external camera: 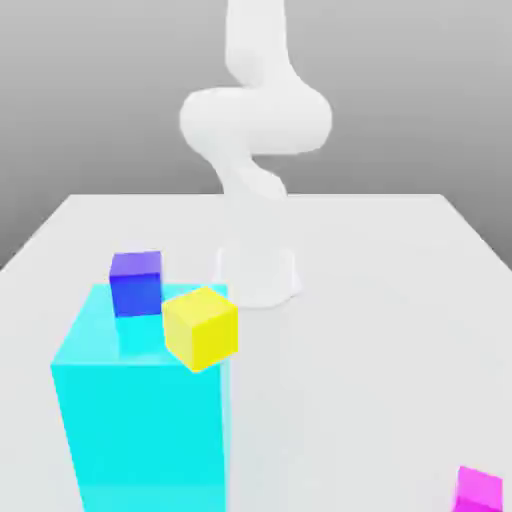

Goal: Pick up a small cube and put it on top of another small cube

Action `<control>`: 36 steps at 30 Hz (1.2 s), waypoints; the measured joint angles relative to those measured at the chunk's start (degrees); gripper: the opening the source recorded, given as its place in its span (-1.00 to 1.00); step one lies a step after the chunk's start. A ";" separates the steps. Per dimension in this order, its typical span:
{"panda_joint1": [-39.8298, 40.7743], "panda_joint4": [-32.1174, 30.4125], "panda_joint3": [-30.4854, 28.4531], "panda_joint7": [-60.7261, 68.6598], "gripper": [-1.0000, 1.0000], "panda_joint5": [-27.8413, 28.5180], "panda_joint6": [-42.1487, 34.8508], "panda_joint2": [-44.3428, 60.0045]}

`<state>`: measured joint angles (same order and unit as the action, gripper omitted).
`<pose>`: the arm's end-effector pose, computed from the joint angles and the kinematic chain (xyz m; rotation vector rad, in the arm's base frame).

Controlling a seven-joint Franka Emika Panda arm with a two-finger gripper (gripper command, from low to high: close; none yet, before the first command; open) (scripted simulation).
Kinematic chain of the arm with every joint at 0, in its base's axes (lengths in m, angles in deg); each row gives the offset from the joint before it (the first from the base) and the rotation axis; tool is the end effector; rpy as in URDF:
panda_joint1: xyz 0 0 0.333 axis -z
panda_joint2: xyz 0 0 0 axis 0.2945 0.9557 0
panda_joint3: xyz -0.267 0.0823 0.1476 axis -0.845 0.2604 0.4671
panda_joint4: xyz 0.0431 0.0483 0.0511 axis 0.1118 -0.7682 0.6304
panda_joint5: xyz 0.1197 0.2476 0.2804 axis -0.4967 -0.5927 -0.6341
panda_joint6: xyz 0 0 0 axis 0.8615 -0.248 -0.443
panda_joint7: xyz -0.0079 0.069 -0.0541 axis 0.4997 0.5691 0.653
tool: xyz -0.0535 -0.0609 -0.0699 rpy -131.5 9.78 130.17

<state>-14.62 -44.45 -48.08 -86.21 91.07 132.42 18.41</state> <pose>0.3597 -0.0393 0.6947 -2.4285 1.1197 -1.0414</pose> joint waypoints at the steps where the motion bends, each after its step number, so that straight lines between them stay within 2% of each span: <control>1: 1.06 -1.31 -1.47 0.42 0.00 0.46 1.45 1.34; 18: 16.61 -31.11 -22.99 7.95 0.00 4.32 28.42 27.08; 20: 15.55 -34.26 -21.92 7.31 0.00 4.65 30.40 30.07; 24: 10.12 -37.76 -15.00 3.27 0.00 6.95 32.00 35.72; 26: 8.94 -39.46 -13.34 1.65 0.00 7.52 32.92 37.58; 31: 9.82 -38.65 -13.34 -3.24 0.00 13.78 38.32 44.50; 33: 10.02 -38.16 -12.87 -3.21 0.00 13.54 40.82 47.56; 36: 13.98 -37.47 -8.15 -1.92 0.00 11.42 44.63 52.19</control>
<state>-0.64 -81.92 -56.24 -88.13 102.50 177.05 70.60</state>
